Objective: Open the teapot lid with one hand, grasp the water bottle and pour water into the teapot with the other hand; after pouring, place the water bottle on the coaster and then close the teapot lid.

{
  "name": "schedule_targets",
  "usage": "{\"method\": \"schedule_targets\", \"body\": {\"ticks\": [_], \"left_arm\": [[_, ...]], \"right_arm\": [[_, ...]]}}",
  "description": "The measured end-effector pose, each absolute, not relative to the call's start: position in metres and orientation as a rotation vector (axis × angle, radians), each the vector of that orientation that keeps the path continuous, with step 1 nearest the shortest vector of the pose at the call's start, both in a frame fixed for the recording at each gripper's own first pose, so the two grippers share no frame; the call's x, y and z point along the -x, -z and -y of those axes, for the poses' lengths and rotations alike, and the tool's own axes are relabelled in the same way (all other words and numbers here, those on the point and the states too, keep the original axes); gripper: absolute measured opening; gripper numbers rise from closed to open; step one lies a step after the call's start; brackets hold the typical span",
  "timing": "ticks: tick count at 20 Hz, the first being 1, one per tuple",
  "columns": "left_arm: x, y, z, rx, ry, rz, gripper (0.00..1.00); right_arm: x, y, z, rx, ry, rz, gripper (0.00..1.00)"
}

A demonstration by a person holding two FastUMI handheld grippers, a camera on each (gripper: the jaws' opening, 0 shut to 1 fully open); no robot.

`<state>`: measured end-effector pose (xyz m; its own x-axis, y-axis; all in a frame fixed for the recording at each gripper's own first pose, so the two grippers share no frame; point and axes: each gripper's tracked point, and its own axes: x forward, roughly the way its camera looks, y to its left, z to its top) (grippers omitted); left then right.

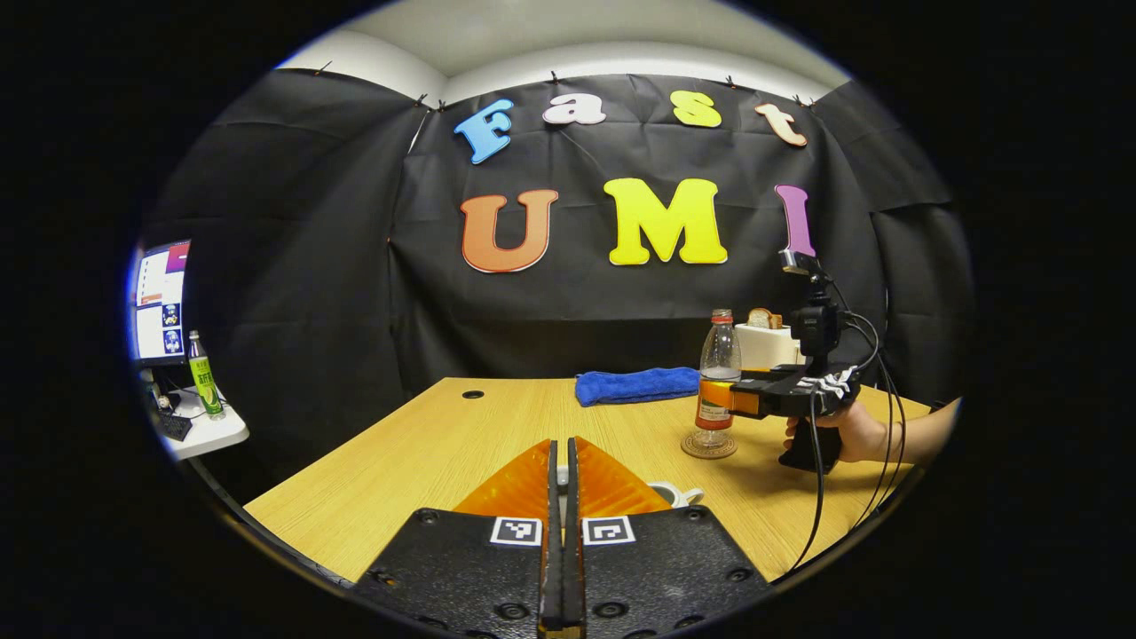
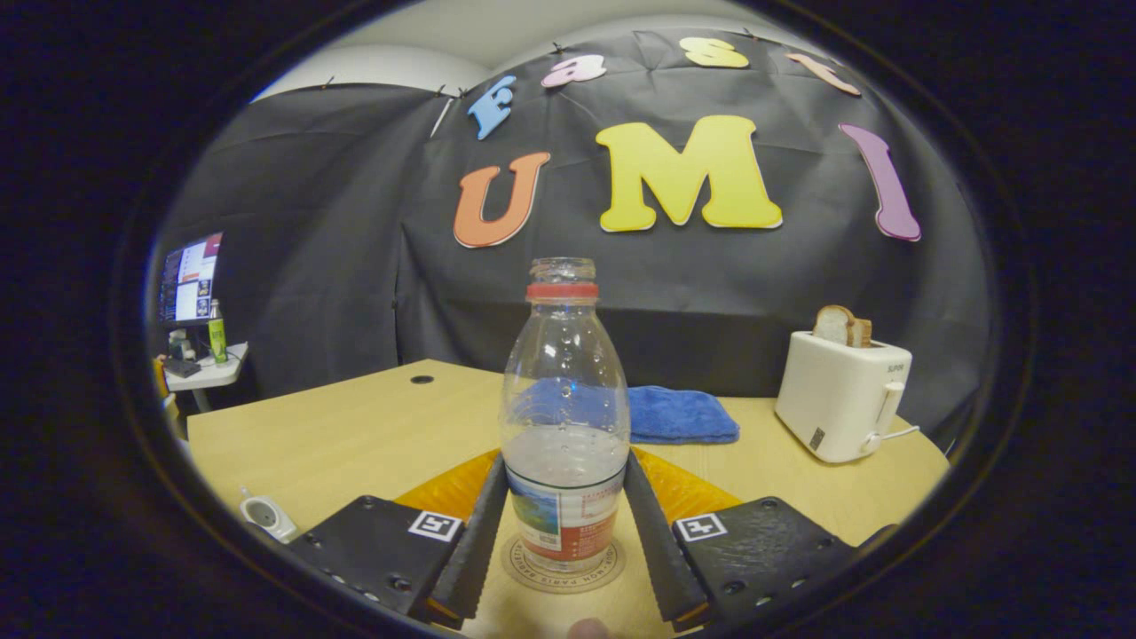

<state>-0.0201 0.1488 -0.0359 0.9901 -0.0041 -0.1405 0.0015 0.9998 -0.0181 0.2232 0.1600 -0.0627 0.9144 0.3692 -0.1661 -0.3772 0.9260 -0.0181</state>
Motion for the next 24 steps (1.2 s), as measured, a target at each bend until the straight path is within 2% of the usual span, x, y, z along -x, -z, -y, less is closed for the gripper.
{"method": "schedule_targets", "body": {"ticks": [9, 13, 15, 18, 24], "left_arm": [[0.022, 0.034, -0.149, 0.014, 0.003, -0.133, 0.03], [0.022, 0.032, -0.148, 0.015, 0.003, -0.131, 0.03], [0.022, 0.032, -0.149, 0.016, 0.004, -0.130, 0.03], [0.022, 0.030, -0.146, 0.018, 0.001, -0.121, 0.03], [0.016, 0.036, -0.117, 0.047, 0.031, -0.117, 0.03]], "right_arm": [[-0.221, 0.071, -0.160, 0.061, -0.378, -0.170, 0.76], [-0.218, 0.074, -0.161, 0.062, -0.383, -0.183, 0.87], [-0.213, 0.071, -0.158, 0.058, -0.381, -0.180, 0.95], [-0.197, 0.059, -0.147, 0.073, -0.369, -0.154, 0.96], [-0.130, 0.034, -0.105, 0.073, -0.340, -0.088, 0.94]]}}
